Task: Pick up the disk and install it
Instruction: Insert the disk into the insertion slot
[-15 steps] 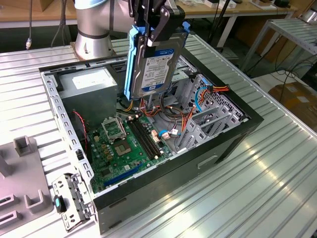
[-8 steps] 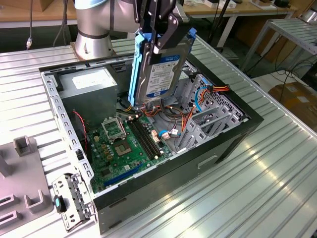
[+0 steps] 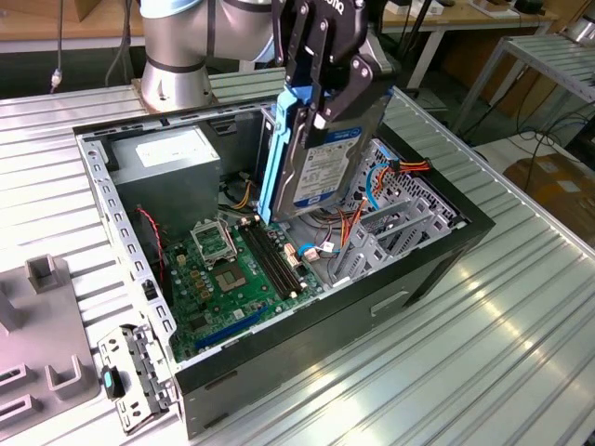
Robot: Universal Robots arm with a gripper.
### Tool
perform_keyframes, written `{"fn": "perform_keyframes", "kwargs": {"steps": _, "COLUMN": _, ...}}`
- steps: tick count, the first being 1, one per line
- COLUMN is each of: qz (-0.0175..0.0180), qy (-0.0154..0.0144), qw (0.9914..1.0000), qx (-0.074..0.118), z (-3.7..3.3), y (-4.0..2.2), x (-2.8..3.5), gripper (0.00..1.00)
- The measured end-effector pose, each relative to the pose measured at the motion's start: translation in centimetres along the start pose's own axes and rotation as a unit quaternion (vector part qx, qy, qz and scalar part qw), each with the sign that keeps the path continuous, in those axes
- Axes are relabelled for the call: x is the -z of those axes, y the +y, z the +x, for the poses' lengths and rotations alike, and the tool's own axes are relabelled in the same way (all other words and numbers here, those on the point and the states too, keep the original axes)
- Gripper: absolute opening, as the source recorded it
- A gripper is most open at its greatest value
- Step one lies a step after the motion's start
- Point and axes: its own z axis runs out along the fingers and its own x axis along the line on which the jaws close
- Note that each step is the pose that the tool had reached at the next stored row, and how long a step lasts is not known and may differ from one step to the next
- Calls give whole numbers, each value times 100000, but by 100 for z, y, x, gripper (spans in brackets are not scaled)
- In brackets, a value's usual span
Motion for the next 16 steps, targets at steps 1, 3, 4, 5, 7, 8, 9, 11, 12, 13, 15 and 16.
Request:
{"fn": "perform_keyframes", "kwargs": {"steps": 1, "qz": -12, "qy": 4, "qw": 100000, "qx": 0, "z": 33, "y": -9, "x": -1, "gripper": 37}}
{"fn": "perform_keyframes", "kwargs": {"steps": 3, "qz": -43, "qy": 12, "qw": 100000, "qx": -4, "z": 74, "y": -38, "x": -1, "gripper": 37}}
{"fn": "perform_keyframes", "kwargs": {"steps": 4, "qz": -54, "qy": 9, "qw": 100000, "qx": -2, "z": 88, "y": -58, "x": -2, "gripper": 37}}
{"fn": "perform_keyframes", "kwargs": {"steps": 5, "qz": -67, "qy": 10, "qw": 100000, "qx": -2, "z": 96, "y": -87, "x": -3, "gripper": 37}}
{"fn": "perform_keyframes", "kwargs": {"steps": 7, "qz": -86, "qy": 10, "qw": 100000, "qx": -5, "z": 104, "y": -181, "x": -5, "gripper": 37}}
{"fn": "perform_keyframes", "kwargs": {"steps": 8, "qz": -90, "qy": 10, "qw": 100000, "qx": -1, "z": 105, "y": -229, "x": -5, "gripper": 37}}
{"fn": "perform_keyframes", "kwargs": {"steps": 9, "qz": -92, "qy": 13, "qw": 100000, "qx": 3, "z": 105, "y": -274, "x": -6, "gripper": 37}}
{"fn": "perform_keyframes", "kwargs": {"steps": 11, "qz": -93, "qy": 19, "qw": 100000, "qx": -4, "z": 103, "y": -368, "x": -7, "gripper": 37}}
{"fn": "perform_keyframes", "kwargs": {"steps": 12, "qz": -89, "qy": 20, "qw": 100000, "qx": 1, "z": 103, "y": -405, "x": -7, "gripper": 37}}
{"fn": "perform_keyframes", "kwargs": {"steps": 13, "qz": -90, "qy": 33, "qw": 100000, "qx": 3, "z": 102, "y": -441, "x": -8, "gripper": 37}}
{"fn": "perform_keyframes", "kwargs": {"steps": 15, "qz": -91, "qy": 64, "qw": 100000, "qx": -1, "z": 144, "y": -491, "x": -11, "gripper": 37}}
{"fn": "perform_keyframes", "kwargs": {"steps": 16, "qz": -91, "qy": 76, "qw": 100000, "qx": 2, "z": 174, "y": -496, "x": -14, "gripper": 37}}
